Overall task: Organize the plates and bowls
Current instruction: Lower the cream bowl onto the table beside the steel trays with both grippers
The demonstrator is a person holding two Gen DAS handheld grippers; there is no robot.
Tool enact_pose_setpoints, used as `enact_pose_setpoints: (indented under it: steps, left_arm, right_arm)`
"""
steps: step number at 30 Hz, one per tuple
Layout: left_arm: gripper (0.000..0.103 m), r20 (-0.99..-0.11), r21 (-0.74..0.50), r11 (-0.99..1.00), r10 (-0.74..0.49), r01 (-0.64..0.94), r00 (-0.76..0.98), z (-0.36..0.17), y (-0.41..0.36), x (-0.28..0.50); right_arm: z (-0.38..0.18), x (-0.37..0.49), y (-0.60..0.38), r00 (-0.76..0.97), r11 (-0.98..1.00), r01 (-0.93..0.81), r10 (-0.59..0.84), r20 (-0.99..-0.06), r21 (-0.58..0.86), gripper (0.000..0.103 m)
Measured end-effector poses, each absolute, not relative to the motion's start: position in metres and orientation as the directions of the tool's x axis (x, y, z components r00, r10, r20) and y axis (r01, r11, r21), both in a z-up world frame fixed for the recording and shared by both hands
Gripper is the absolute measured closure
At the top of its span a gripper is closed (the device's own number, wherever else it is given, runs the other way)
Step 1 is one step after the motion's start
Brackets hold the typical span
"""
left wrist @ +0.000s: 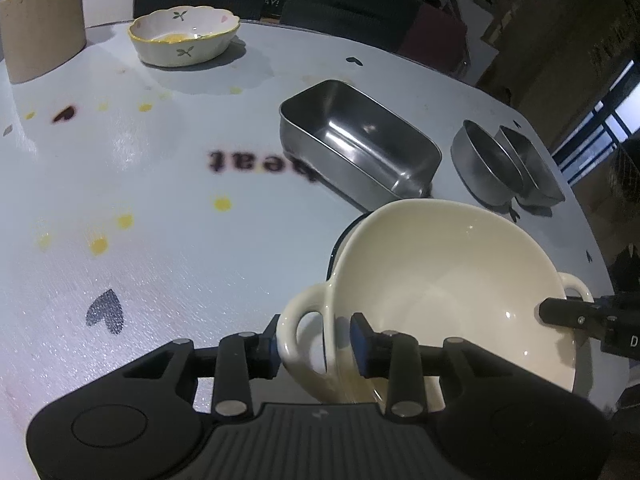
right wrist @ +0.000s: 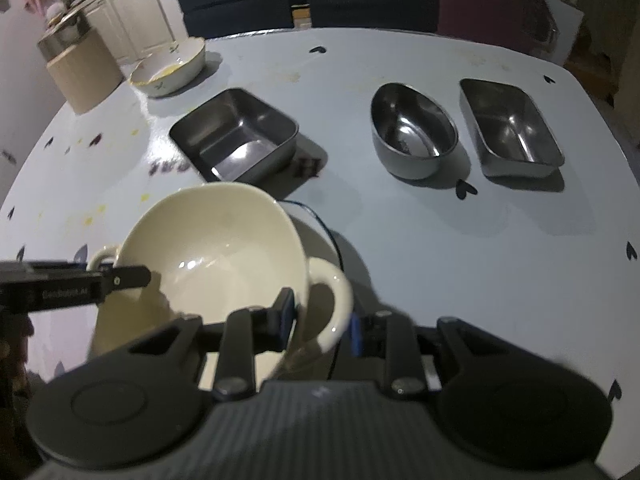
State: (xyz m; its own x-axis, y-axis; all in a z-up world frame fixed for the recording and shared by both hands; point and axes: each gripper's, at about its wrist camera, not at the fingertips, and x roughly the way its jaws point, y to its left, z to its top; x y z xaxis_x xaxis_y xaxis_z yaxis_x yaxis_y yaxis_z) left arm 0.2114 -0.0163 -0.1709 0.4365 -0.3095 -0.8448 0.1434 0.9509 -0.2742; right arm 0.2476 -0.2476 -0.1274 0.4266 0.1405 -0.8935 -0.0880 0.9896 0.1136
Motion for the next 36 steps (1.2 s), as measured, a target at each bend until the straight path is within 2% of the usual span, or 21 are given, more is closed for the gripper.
enact_pose_setpoints:
  steps: [12, 36]
  left_arm:
    - [0.066, -0.852, -0.221, 0.952, -0.294, 0.211, 0.433, -0.169, -0.025, 0.209]
    - [0.063, -0.852, -0.262, 0.943, -0.325, 0.204, 0.409, -0.169, -0.02, 0.214]
  right_arm:
    - [-0.133, 0.252, -0.255, 0.394, 0.984, -0.109, 0.175, -0.902, 0.143, 0.07]
    - [-0.144, 0.26, -0.249, 0.366, 0.99, -0.104, 0.127, -0.922, 0.095, 0.064]
